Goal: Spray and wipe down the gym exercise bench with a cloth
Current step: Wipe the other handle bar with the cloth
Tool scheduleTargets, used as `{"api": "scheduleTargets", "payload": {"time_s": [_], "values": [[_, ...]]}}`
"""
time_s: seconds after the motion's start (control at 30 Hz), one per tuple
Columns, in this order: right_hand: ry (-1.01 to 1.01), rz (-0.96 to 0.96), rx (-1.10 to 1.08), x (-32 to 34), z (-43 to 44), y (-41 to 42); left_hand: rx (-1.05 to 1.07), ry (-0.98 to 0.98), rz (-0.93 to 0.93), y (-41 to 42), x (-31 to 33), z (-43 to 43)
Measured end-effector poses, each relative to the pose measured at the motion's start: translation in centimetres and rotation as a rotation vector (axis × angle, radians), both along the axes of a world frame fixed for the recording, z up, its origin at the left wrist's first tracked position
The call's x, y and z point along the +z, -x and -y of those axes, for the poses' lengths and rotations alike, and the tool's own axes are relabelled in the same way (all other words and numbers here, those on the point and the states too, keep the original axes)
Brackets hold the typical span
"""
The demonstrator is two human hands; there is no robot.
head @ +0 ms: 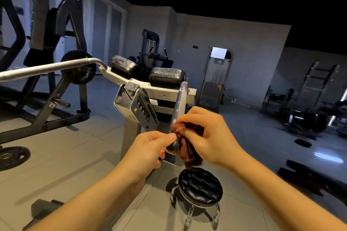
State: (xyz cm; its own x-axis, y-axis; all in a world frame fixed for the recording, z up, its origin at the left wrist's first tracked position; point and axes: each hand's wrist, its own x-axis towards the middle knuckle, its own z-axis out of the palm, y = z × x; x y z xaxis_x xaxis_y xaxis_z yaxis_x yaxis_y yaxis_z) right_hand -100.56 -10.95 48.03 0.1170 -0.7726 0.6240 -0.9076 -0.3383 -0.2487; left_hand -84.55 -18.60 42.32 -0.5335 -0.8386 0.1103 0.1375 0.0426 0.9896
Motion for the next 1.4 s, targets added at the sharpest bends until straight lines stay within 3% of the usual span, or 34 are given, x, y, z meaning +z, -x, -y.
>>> {"api": "scheduleTargets", "payload": {"time_s": [0.23,0.37,0.63,0.73,0.93,1.03,1.13,1.27,1.4], "values": [[0.006,0.043,-0.383,6.3,15.4,7.8,-0.005,0.051,0.049,-0.2,-0.1,0.1],[0.003,0.031,-0.467,6.5,16.5,7.8,-0.017,0.066,0.058,-0.4,0.2,0.3],[-0.031,-0.041,0.020,0.6,0.2,0.1,-0.048,0.010,-0.013,-0.7,-0.1,0.3],[-0.009,-0.043,-0.055,1.8,2.8,0.9,-0.054,0.026,-0.013,-0.8,0.0,0.4],[-0.012,-0.006,-0.389,6.8,16.1,7.9,-0.102,0.009,0.002,-1.1,0.5,1.2],[-0.007,-0.046,-0.462,6.8,16.4,7.1,-0.119,0.012,0.025,-1.3,0.9,1.2],[-0.002,-0.044,-0.299,5.1,10.8,4.1,-0.137,0.013,0.022,-1.6,0.8,1.1],[-0.178,-0.143,-0.023,3.0,1.8,0.0,-0.142,0.030,0.001,-1.4,0.5,1.2],[-0.181,-0.222,-0.067,4.3,3.0,0.5,-0.120,0.029,-0.001,-1.1,0.2,1.3]]}}
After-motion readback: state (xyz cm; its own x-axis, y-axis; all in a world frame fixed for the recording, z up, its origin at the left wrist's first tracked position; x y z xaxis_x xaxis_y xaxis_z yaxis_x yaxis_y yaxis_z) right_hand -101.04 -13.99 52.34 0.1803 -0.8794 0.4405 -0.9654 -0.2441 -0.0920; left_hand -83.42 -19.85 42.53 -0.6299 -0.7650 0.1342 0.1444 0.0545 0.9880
